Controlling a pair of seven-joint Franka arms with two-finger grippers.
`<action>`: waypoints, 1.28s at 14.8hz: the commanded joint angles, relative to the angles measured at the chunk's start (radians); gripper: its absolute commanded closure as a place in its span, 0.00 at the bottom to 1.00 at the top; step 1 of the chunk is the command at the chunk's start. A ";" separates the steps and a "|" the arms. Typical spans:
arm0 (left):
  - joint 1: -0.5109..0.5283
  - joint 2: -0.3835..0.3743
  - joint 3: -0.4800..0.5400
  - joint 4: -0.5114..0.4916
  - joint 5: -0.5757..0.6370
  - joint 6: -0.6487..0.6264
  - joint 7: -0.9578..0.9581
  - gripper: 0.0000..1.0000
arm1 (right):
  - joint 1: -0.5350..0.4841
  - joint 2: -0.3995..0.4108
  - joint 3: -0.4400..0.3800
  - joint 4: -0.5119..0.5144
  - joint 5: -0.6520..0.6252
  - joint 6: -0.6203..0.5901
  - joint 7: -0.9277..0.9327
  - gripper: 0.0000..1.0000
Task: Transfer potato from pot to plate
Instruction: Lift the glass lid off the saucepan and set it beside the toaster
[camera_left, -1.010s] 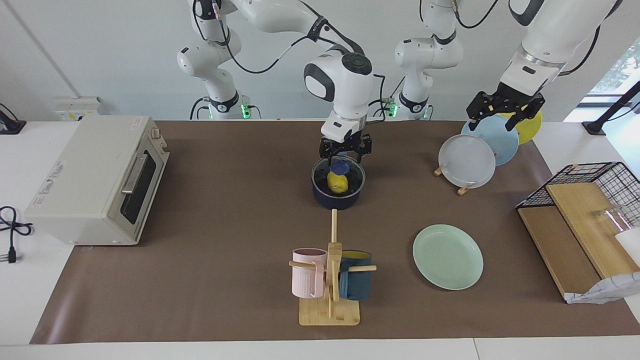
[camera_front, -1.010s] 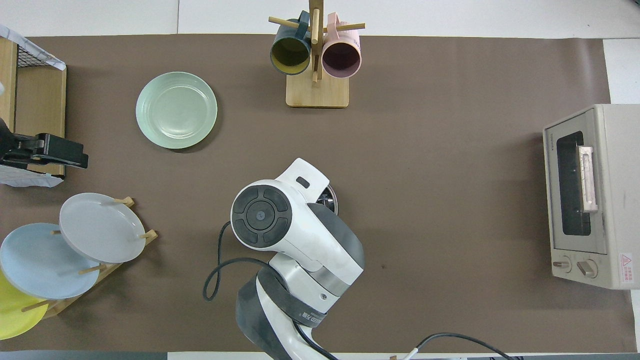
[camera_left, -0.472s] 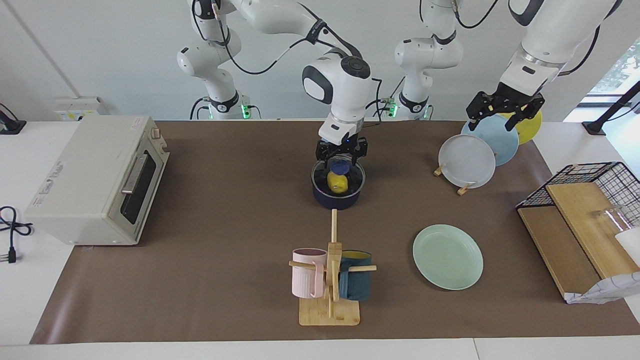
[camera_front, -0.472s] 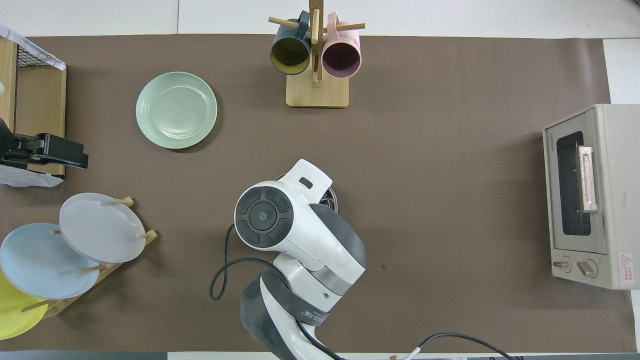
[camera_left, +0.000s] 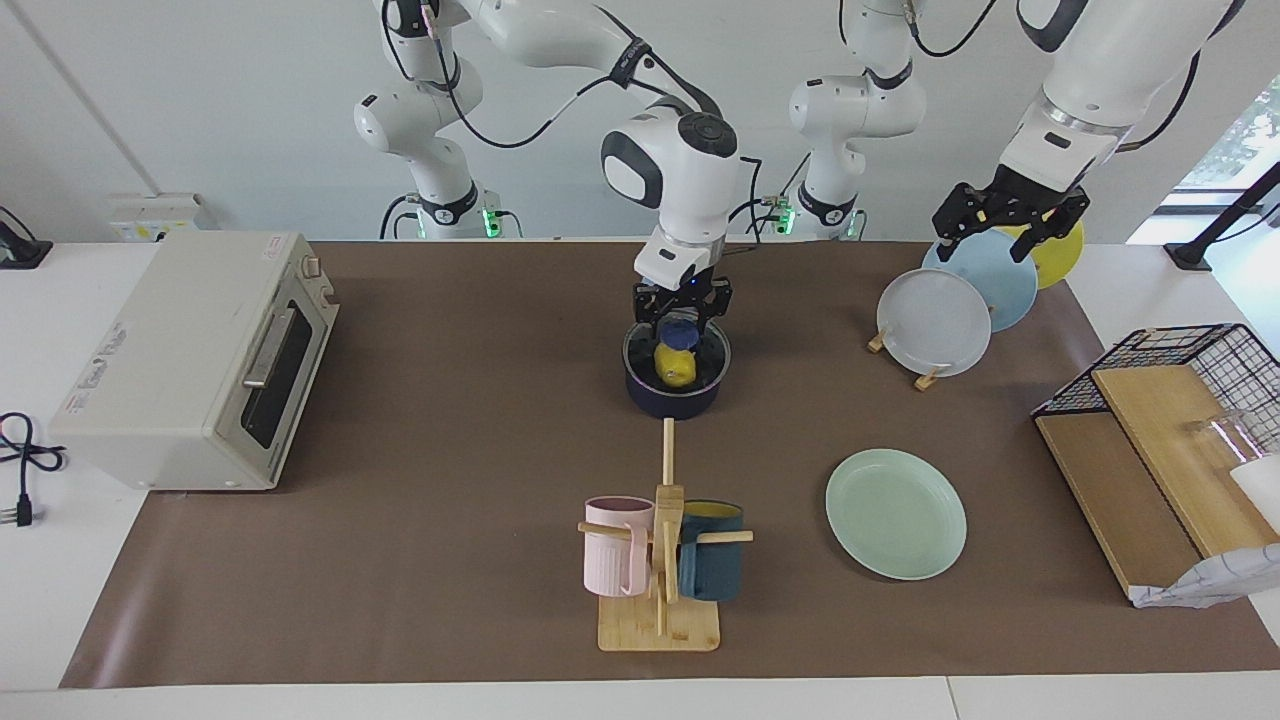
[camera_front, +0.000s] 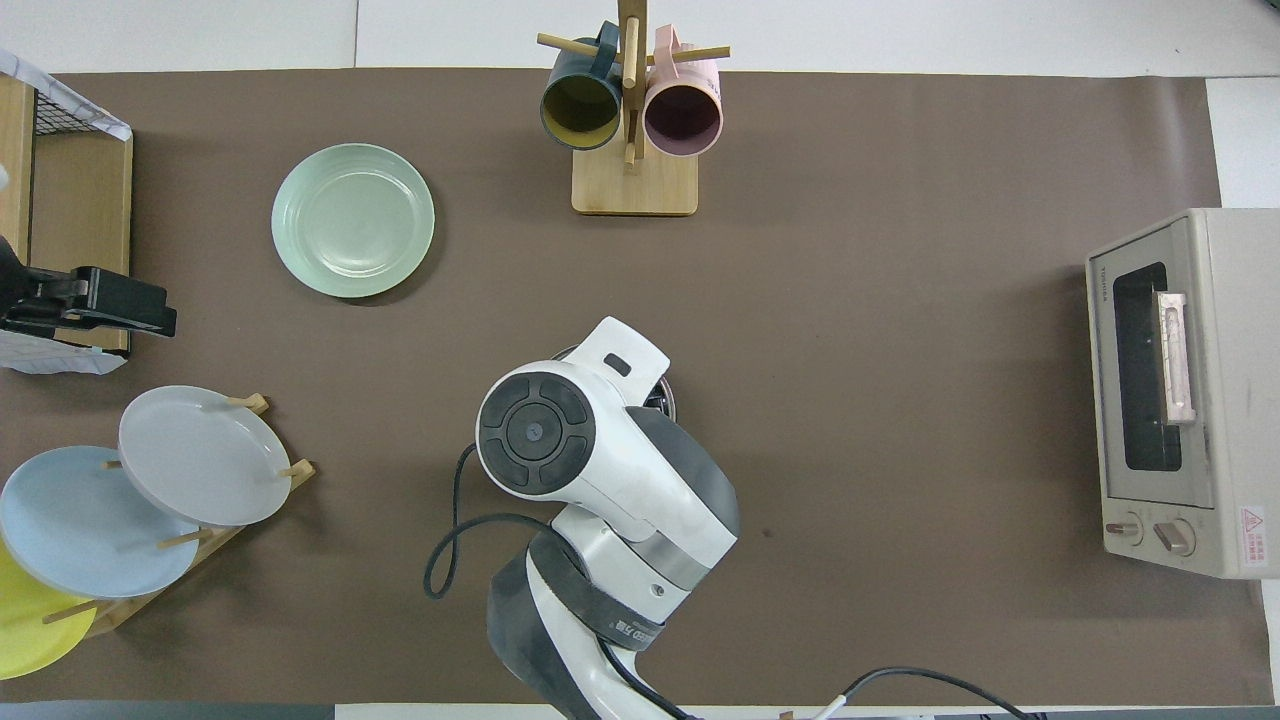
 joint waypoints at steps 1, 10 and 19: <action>-0.005 -0.016 0.003 -0.017 0.003 0.012 0.014 0.00 | -0.010 -0.026 0.005 -0.037 -0.012 0.034 -0.014 0.42; -0.005 -0.016 0.003 -0.019 0.000 0.016 0.012 0.00 | -0.015 -0.021 0.002 0.024 -0.010 -0.017 -0.021 0.87; -0.035 -0.036 0.000 -0.065 -0.004 0.064 -0.018 0.00 | -0.338 -0.053 -0.002 0.105 0.005 -0.205 -0.469 0.93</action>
